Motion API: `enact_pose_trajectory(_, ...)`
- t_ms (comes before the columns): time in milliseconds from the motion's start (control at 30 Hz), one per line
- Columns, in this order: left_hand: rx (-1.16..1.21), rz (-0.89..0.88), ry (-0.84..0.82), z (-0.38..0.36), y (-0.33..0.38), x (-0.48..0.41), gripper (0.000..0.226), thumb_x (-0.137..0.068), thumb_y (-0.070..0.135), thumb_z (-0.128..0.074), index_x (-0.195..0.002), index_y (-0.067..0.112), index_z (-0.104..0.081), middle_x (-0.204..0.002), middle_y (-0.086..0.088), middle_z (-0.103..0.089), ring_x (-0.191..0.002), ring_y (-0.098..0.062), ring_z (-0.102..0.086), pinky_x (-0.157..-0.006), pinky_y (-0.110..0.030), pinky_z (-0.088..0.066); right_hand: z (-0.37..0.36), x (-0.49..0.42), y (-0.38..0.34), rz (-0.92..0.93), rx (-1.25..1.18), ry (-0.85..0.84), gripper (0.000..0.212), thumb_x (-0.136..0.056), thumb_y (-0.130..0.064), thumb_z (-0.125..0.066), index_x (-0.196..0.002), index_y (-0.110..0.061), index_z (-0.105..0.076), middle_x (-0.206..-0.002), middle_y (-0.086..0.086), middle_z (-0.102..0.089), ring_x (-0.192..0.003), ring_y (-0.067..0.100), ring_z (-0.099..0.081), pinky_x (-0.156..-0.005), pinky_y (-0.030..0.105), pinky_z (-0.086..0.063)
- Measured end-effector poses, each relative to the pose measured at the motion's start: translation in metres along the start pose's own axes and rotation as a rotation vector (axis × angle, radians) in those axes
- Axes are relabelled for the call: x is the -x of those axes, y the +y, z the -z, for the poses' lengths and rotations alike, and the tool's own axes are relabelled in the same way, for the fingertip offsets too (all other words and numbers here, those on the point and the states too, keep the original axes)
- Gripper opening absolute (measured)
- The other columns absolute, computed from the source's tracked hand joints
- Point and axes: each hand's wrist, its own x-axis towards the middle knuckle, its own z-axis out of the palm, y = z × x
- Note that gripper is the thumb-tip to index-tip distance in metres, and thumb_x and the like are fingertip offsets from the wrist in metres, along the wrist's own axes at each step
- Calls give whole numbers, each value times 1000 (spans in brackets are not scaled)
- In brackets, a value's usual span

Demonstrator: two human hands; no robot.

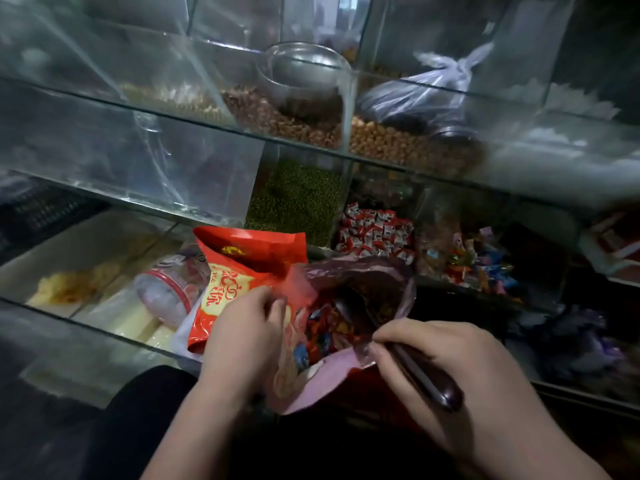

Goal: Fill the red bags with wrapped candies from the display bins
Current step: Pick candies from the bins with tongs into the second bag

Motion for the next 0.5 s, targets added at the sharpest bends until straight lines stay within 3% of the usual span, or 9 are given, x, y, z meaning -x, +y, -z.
enact_pose_trajectory(67, 94, -37, 36, -3, 6, -4, 19, -96, 31, -57, -80, 22, -61, -76, 11, -63, -73, -17, -57, -63, -36, -42, -7, -7, 5, 6, 106, 33, 21, -88, -67, -56, -101, -52, -64, -86, -26, -70, -83, -4, -67, -70, 22, -55)
enact_pose_trajectory(167, 137, -60, 76, -8, 7, -9, 24, -99, 35, -53, -80, 20, -59, -75, 6, -64, -72, -16, -58, -65, -42, -47, -9, -5, 12, -22, 130, 191, 18, -79, -75, -56, -90, -61, -61, -81, -37, -66, -68, -16, -64, -54, 13, -53)
enact_pose_trajectory(400, 181, -59, 101, -12, 9, -13, 22, -100, 34, -52, -84, 21, -62, -75, 7, -64, -71, -7, -57, -67, -43, -50, -22, -21, 20, -115, -33, 304, 21, -77, -68, -63, -92, -54, -68, -74, -40, -65, -58, -19, -61, -43, 12, -48)
enact_pose_trajectory(500, 174, -84, 99, -15, 15, -11, 21, -100, 35, -52, -85, 24, -62, -75, 10, -64, -75, -3, -56, -66, -39, -49, -32, -27, 25, -132, -54, 346, 20, -85, -60, -63, -91, -41, -68, -71, -33, -67, -60, -16, -61, -49, 8, -45)
